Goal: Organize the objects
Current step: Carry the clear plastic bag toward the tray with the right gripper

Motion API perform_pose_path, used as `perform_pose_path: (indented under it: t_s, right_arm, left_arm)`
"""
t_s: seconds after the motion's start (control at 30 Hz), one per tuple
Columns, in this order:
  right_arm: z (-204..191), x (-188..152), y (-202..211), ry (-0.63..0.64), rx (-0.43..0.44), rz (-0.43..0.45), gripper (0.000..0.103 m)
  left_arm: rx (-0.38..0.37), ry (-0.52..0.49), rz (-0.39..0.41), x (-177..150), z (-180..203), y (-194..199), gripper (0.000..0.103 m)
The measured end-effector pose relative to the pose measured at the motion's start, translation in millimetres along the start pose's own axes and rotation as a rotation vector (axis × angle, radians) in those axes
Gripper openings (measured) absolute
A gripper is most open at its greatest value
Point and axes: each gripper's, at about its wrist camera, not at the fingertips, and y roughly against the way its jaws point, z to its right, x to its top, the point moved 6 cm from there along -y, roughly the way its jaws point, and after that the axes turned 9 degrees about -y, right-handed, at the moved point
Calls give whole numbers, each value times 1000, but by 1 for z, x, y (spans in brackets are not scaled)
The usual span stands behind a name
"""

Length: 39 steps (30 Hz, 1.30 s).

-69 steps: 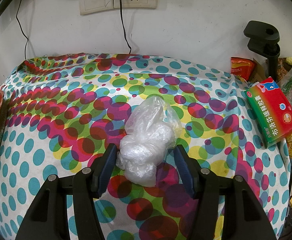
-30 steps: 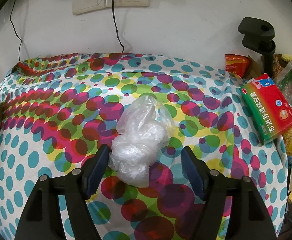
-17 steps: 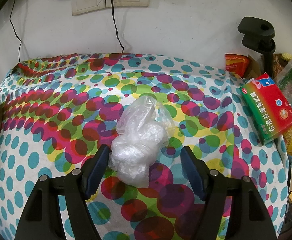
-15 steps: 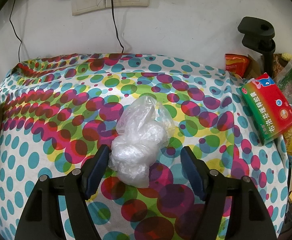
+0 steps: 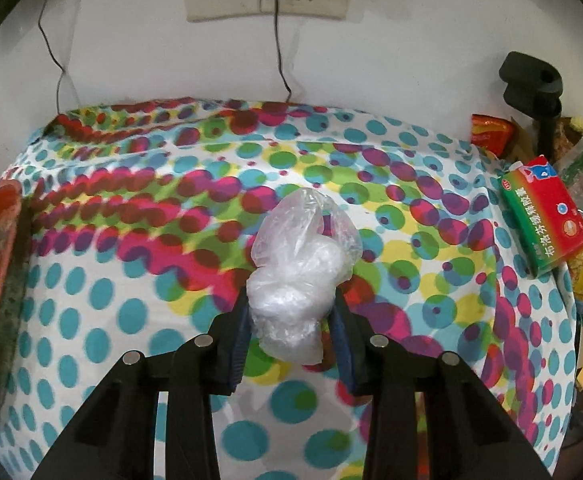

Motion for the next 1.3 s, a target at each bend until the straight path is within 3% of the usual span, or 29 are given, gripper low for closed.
perform_pose_path:
  t_s: [0.37, 0.83, 1.03, 1.3]
  right_arm:
    - [-60, -9, 31, 100, 52, 18, 34]
    - [-172, -18, 81, 239, 213, 42, 35]
    - [-202, -28, 93, 306, 233, 44, 35]
    - [-237, -42, 98, 365, 261, 28, 36]
  left_arm:
    - [-64, 38, 34, -2, -19, 13, 56]
    - [-17, 75, 5, -14, -46, 5, 56]
    - [23, 114, -19, -22, -64, 3, 56]
    - [19, 145, -23, -28, -74, 2, 56]
